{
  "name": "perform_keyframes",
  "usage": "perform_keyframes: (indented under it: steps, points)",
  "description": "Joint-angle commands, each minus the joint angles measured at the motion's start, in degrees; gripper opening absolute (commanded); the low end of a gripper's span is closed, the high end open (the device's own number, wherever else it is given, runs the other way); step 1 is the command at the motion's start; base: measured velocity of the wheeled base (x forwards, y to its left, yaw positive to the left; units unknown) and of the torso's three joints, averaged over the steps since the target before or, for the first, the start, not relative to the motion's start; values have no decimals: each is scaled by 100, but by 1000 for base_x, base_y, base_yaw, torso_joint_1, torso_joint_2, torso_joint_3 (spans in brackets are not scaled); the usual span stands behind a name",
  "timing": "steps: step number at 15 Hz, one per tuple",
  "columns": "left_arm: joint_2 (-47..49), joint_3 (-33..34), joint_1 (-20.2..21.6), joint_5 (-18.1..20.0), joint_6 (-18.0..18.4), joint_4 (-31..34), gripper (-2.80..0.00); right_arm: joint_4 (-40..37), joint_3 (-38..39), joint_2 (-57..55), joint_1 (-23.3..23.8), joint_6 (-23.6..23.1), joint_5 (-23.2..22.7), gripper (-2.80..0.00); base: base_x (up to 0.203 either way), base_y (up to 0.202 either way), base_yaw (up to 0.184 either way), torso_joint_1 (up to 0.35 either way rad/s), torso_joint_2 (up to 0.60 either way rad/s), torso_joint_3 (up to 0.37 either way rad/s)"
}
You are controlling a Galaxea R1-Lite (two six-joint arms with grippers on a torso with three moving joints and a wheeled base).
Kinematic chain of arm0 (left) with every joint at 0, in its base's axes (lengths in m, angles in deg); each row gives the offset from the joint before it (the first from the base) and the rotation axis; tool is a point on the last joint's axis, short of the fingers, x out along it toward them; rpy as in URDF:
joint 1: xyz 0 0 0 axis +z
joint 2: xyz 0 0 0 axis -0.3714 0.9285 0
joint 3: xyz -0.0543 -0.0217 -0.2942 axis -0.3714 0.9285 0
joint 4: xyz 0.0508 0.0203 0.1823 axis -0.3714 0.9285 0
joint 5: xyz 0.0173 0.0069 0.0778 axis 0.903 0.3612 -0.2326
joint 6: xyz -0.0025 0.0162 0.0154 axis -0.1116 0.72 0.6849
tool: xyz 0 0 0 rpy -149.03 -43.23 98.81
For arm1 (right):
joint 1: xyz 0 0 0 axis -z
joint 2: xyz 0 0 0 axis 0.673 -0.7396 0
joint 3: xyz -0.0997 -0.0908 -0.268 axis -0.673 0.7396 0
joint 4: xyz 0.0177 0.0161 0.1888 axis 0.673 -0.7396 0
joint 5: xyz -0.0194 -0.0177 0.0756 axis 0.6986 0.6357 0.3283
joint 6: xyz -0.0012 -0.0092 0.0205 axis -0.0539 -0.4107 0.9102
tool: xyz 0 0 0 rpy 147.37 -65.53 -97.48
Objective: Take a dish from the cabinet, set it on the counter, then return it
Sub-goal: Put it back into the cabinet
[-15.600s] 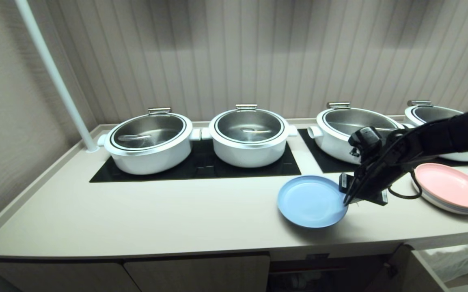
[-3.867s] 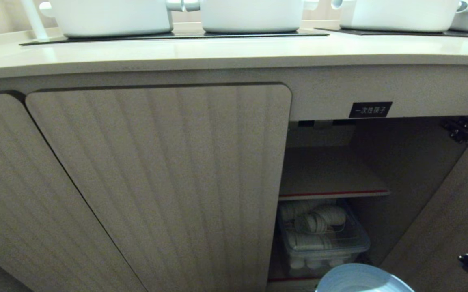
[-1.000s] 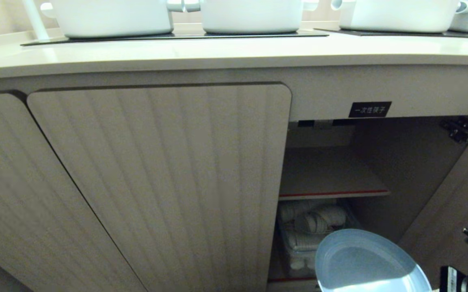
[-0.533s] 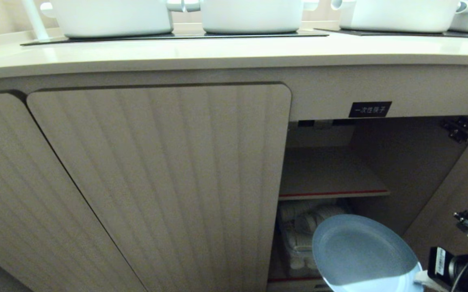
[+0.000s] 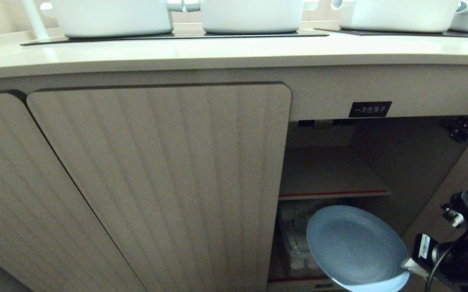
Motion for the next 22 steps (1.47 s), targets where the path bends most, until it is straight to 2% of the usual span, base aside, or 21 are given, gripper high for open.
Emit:
perform_keyframes:
  steps: [1, 7, 11, 22]
  points:
    - [-2, 0, 0, -7, 0, 0, -280, -3, -124, -236, -2, 26, -12, -280, 0, 0, 0, 0, 0, 0]
    - [-2, 0, 0, -1, 0, 0, -280, 45, -494, -651, -2, 227, -4, -280, 0, 0, 0, 0, 0, 0]
    - [-2, 0, 0, 0, 0, 0, -280, 415, -505, -882, -35, 305, -4, -280, 0, 0, 0, 0, 0, 0]
    - [-2, 0, 0, 0, 0, 0, -280, 427, -1248, -1616, -37, 446, -4, -280, 0, 0, 0, 0, 0, 0]
